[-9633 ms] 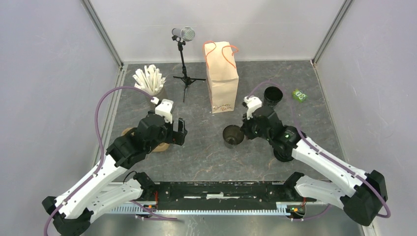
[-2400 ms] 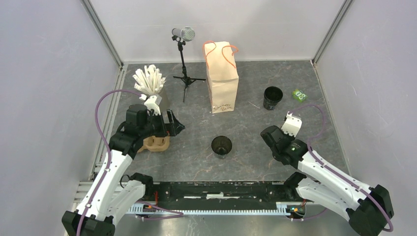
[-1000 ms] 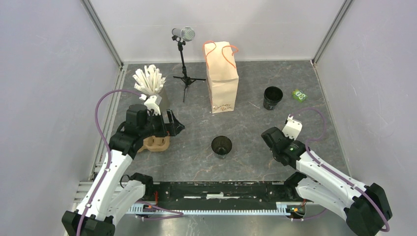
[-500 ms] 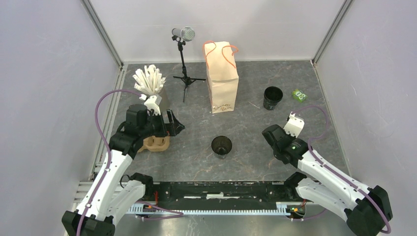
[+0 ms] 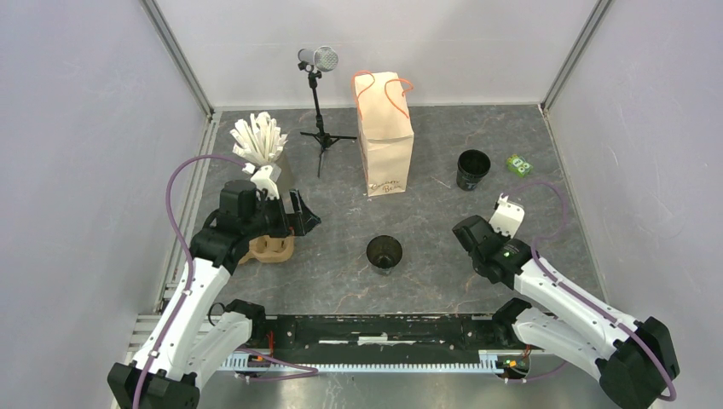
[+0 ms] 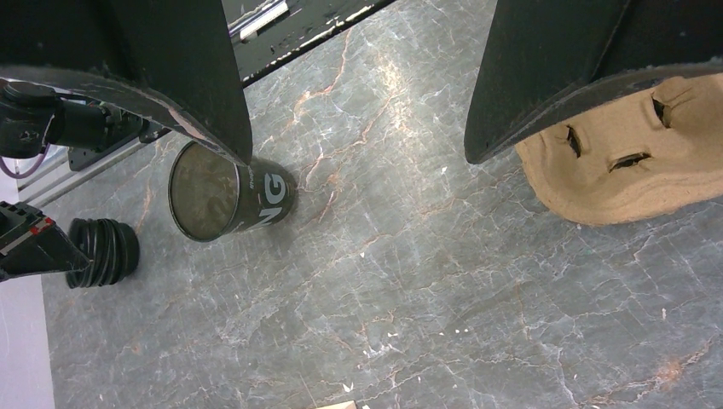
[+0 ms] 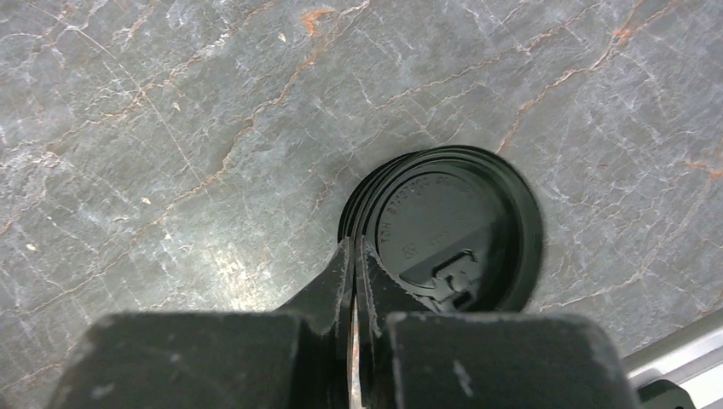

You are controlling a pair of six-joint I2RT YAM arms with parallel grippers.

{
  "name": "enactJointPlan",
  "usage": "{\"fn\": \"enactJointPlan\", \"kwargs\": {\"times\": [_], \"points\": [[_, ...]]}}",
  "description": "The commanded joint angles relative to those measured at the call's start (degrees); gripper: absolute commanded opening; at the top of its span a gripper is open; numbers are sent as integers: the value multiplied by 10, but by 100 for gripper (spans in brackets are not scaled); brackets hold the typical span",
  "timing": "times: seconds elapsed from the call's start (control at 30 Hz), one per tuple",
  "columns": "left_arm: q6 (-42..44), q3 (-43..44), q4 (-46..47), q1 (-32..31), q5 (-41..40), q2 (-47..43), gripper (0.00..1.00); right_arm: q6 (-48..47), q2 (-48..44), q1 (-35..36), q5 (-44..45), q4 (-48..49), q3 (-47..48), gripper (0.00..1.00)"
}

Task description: Pack the takeout coffee

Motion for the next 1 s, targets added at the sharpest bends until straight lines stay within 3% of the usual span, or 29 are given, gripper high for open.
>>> {"fn": "enactJointPlan", "kwargs": {"times": [0.0, 0.23, 0.33, 0.43, 0.53, 0.57, 0.63, 0.67, 0.73, 0.97], "points": [[19, 1, 0, 0, 7, 3, 100, -19, -7, -2, -2, 29, 1, 0], [19, 1, 0, 0, 7, 0, 100, -37, -11, -2, 2, 34, 3, 0], [19, 1, 0, 0, 7, -2, 100, -40, -8, -2, -4, 39, 1, 8], [18, 1, 0, 0, 7, -1, 100, -42, -6, -2, -7, 41, -2, 0], [18, 2, 0, 0, 8, 3, 100, -53, -13, -2, -9, 57, -11, 0], [19, 2, 0, 0, 8, 3, 100, -60, -14, -3, -12, 62, -12, 1], [18, 1, 0, 0, 8, 4, 100, -62, -10, -3, -11, 57, -9, 18], [18, 1, 0, 0, 8, 4, 100, -65, -8, -2, -11, 55, -7, 18], [18, 2, 0, 0, 8, 4, 100, -69, -6, -2, -11, 55, -5, 0], [18, 1, 0, 0, 6, 0, 100, -83, -19, -2, 5, 65, -5, 0]]}}
